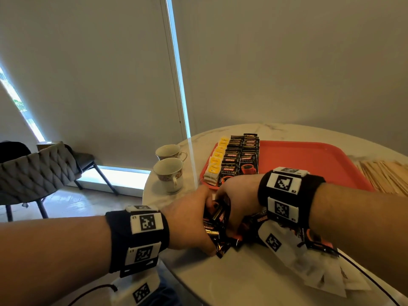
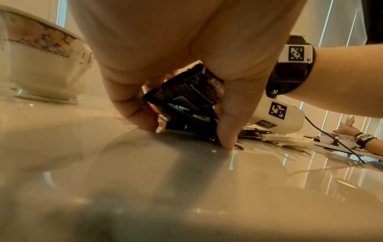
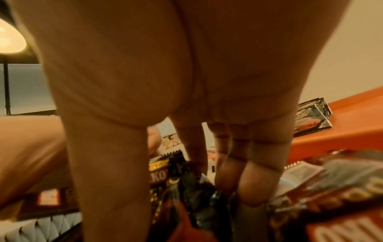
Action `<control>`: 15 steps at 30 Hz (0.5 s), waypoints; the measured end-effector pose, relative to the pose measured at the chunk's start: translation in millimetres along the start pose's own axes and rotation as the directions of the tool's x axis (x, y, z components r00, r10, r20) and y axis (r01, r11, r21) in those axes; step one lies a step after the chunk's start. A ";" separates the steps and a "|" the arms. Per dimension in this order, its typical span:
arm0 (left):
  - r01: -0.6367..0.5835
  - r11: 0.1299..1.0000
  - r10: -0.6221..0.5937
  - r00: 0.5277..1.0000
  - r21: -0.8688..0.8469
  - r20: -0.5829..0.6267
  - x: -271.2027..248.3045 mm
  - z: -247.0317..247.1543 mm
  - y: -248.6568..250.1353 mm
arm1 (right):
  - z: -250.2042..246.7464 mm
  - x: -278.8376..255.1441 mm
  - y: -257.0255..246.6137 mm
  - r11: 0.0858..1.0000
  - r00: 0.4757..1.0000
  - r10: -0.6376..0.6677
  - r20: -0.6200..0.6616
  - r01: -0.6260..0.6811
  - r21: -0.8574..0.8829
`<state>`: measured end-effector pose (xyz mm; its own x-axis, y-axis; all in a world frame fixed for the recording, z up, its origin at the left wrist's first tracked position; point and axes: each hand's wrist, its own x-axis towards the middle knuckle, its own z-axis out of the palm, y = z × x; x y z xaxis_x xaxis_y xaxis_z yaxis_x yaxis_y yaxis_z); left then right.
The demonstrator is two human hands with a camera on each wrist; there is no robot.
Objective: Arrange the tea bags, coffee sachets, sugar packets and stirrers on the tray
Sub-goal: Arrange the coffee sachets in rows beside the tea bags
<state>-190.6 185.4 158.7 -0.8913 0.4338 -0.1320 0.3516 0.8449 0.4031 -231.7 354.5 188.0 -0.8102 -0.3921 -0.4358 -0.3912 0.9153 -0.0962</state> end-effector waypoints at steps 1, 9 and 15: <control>-0.001 1.000 0.001 1.000 0.016 -0.006 0.1 1.2 -1.1 | 0.2 -1.0 -1.0 1.000 1.000 -0.008 -0.004 0.008 0.003; 0.053 0.998 -0.055 0.998 -0.041 -0.040 -1.0 2.9 -5.7 | 0.4 -7.6 -5.4 1.000 0.999 -0.029 -0.027 0.029 -0.013; 0.190 0.973 -0.188 0.982 -0.130 0.024 0.7 -3.5 -13.0 | 1.7 -9.6 -4.9 0.998 0.997 -0.033 -0.065 0.037 0.059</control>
<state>-196.8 173.6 156.5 -0.9344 0.2742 -0.2273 0.1356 0.8641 0.4848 -221.2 354.0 191.1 -0.8234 -0.4274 -0.3734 -0.3945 0.9040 -0.1649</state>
